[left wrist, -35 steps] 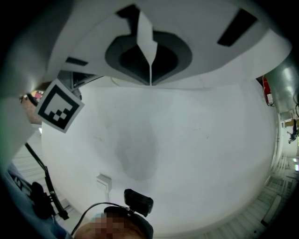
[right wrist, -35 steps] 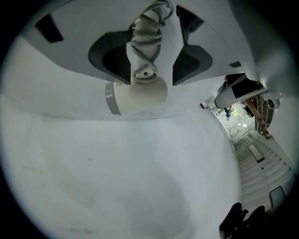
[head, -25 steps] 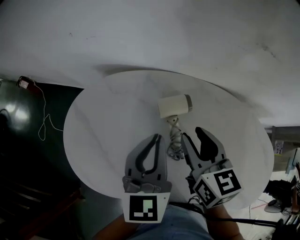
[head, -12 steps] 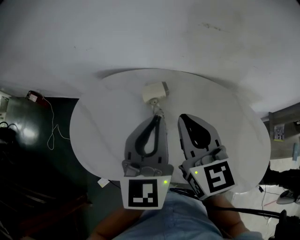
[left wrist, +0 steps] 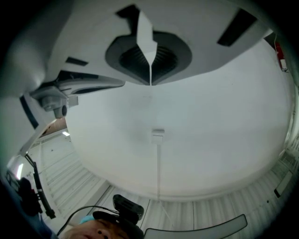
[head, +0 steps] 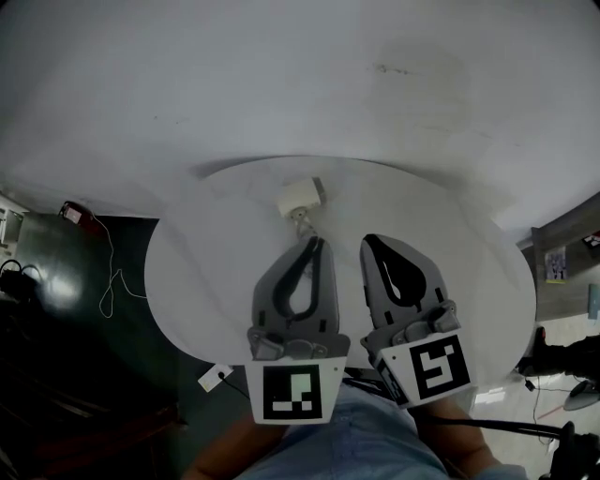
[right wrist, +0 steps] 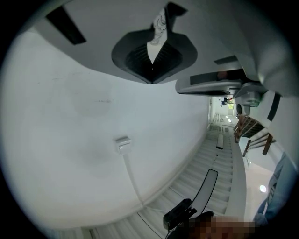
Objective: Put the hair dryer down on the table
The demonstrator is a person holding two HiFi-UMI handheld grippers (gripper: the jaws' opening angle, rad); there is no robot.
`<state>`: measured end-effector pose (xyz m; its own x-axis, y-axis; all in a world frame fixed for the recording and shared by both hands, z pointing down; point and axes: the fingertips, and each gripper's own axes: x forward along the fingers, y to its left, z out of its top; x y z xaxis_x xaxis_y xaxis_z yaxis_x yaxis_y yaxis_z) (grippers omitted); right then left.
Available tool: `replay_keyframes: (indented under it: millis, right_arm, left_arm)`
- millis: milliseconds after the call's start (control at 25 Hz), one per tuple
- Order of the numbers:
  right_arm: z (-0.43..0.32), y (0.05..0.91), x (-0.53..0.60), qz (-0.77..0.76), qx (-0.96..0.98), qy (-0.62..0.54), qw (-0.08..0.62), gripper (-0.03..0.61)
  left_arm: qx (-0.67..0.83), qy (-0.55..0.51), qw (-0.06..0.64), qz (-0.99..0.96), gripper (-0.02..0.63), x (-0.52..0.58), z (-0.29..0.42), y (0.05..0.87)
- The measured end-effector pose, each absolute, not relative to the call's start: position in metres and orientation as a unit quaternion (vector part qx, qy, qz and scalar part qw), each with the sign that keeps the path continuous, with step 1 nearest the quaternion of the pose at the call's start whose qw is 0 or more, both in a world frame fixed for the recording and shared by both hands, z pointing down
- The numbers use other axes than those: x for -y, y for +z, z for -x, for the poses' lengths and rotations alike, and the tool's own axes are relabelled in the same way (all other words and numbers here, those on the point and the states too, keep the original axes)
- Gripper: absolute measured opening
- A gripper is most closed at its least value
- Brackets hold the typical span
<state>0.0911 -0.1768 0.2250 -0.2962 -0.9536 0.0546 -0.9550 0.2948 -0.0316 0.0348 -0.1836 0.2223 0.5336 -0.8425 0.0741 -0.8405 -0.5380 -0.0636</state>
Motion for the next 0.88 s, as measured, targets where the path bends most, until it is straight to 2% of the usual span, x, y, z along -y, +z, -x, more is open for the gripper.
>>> replay_keyframes:
  millis: [880]
  right_arm:
    - [-0.083, 0.212, 0.153, -0.59, 0.807, 0.013, 0.003, 0.011]
  left_arm:
    - [-0.471, -0.046, 0.029, 0.88, 0.014, 0.163, -0.031, 0.214]
